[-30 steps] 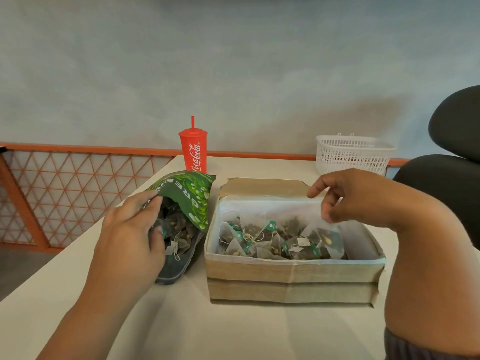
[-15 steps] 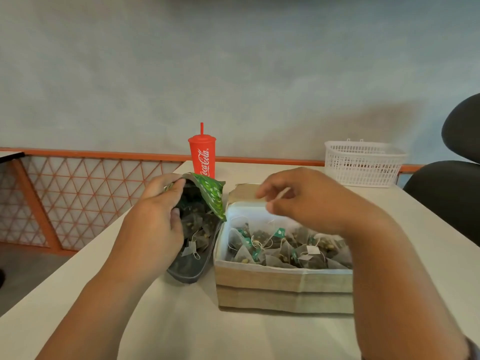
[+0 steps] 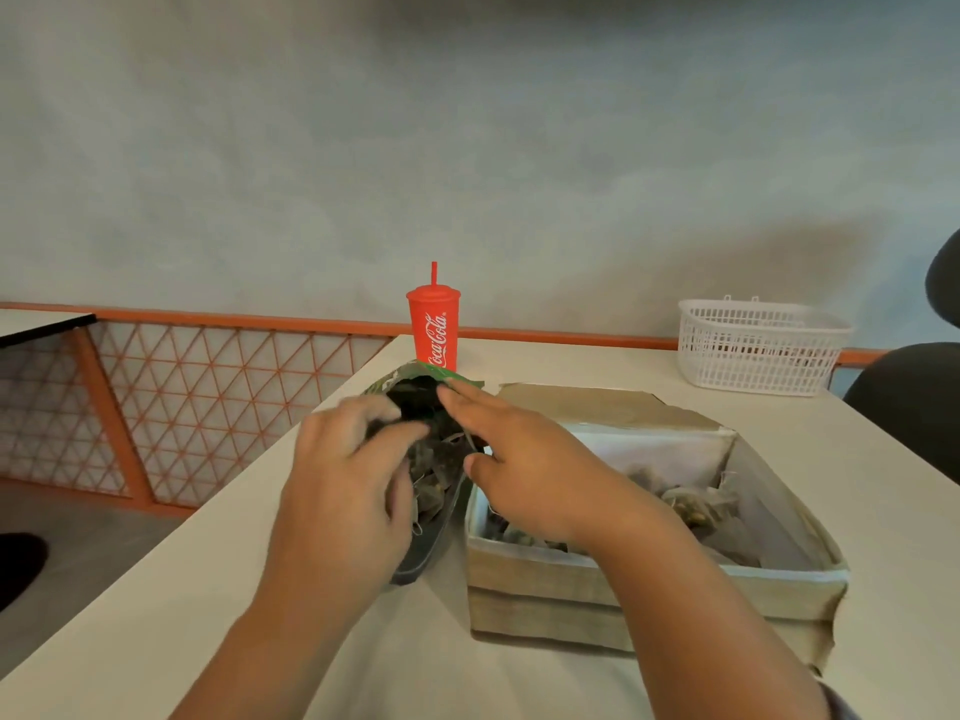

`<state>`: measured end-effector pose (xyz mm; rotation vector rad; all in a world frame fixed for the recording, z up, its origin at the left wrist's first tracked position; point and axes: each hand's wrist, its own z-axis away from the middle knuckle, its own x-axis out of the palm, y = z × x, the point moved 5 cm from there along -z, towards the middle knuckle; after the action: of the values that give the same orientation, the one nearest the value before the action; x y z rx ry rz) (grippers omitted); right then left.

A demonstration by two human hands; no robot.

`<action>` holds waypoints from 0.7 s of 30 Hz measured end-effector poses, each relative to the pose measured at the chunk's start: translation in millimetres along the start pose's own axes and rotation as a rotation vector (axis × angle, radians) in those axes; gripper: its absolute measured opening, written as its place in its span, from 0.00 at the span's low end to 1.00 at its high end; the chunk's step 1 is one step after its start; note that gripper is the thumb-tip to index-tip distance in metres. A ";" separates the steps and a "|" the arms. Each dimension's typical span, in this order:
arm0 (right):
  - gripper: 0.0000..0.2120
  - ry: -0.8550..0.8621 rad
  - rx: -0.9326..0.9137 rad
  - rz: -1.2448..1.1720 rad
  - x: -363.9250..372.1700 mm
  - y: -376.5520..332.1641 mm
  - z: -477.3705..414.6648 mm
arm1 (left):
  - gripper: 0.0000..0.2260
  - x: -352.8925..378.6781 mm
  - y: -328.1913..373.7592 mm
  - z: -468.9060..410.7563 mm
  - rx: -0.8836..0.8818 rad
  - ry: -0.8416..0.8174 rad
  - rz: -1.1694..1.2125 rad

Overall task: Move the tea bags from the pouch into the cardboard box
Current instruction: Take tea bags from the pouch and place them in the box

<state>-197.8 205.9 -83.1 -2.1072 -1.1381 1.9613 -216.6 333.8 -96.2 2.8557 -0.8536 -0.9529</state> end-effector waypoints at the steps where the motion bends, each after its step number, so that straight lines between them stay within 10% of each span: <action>1: 0.28 0.004 0.000 -0.003 0.8 0.2 -0.9 | 0.11 3.8 2.2 4.6 0.052 -0.017 -0.008; 10: 0.28 0.001 -0.023 -0.028 6.3 -0.2 -4.2 | 0.18 63.6 -17.7 8.8 -0.071 -0.495 -0.202; 21: 0.24 -0.049 -0.025 -0.077 5.7 3.3 -2.0 | 0.08 2.3 -14.3 15.5 -0.339 -0.279 0.209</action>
<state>-194.9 207.4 -89.2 -2.0050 -1.2383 1.9857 -216.7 347.2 -112.7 2.3359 -0.8857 -1.3388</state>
